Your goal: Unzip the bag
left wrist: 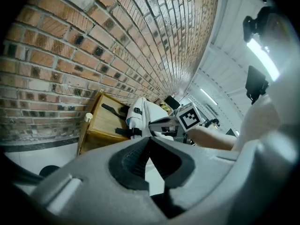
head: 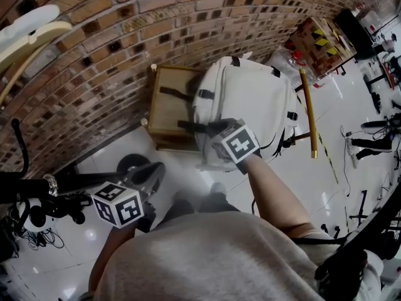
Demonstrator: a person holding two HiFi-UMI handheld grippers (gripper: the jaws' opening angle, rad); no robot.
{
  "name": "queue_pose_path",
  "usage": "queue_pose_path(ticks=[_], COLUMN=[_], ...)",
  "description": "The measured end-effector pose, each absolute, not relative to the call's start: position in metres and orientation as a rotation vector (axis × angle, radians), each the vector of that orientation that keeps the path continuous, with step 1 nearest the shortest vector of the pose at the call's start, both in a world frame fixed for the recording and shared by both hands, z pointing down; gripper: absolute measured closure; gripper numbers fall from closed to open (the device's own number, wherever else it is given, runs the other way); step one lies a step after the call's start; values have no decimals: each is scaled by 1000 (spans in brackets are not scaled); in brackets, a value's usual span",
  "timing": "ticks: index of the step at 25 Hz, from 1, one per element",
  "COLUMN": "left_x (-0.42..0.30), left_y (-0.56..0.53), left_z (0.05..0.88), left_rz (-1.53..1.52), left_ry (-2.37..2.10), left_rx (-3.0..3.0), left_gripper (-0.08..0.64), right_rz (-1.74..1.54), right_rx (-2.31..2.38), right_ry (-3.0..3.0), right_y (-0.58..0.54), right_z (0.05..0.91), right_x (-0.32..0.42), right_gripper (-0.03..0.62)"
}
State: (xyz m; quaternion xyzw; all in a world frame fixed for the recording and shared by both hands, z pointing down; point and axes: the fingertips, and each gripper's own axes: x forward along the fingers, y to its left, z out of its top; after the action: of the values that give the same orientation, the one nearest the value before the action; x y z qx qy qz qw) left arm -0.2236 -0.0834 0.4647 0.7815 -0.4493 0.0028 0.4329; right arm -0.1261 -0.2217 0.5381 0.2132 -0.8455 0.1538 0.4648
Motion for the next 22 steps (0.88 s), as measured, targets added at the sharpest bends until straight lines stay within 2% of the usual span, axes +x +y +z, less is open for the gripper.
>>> queue_pose_path(ticks=[22], left_x=[-226], left_y=[-86], left_z=[467], left_rz=[-28], left_ry=[-1153], left_rx=[1899], left_gripper=[558], right_rz=[373], right_rx=[653], right_ry=[-2111], right_y=[-293], right_z=[516], right_x=[-116], right_gripper=[568])
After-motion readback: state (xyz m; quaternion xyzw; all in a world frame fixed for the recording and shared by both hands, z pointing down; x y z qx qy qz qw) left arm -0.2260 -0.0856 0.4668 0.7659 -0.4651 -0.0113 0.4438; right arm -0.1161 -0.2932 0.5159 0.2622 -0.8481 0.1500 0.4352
